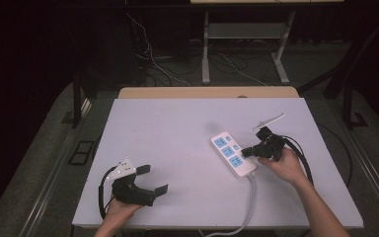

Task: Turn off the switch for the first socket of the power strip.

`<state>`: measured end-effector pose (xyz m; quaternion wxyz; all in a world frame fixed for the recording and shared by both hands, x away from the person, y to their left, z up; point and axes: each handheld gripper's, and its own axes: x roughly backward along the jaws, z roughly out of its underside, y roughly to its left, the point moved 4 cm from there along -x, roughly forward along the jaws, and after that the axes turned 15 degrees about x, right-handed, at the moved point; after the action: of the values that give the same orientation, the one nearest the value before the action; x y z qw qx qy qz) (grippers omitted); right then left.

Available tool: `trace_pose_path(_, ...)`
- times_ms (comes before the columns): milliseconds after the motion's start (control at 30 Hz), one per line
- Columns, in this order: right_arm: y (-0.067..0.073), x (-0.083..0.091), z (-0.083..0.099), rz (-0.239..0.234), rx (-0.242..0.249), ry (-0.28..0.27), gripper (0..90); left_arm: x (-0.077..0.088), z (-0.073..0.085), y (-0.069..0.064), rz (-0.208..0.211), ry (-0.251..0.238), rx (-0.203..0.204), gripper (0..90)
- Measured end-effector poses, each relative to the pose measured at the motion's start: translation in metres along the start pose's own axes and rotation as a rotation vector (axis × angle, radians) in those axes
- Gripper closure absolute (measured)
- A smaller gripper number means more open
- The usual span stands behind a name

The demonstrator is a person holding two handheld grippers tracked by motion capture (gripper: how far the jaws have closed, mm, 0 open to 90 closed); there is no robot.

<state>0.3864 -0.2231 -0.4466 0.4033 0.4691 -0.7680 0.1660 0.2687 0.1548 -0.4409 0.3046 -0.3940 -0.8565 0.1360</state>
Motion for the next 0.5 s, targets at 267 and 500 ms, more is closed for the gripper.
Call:
trace_pose_path(267,0.0006,-0.0004,-0.0008,0.010,0.035,0.010,90.0,-0.0013,0.0001,-0.0005,0.001,0.005,-0.004,0.0)
trace_pose_path(500,-0.0034,-0.0008,-0.0011,-0.033,0.004,0.016,90.0,-0.0010,-0.0002,-0.0002,0.002,0.004,-0.005,0.0)
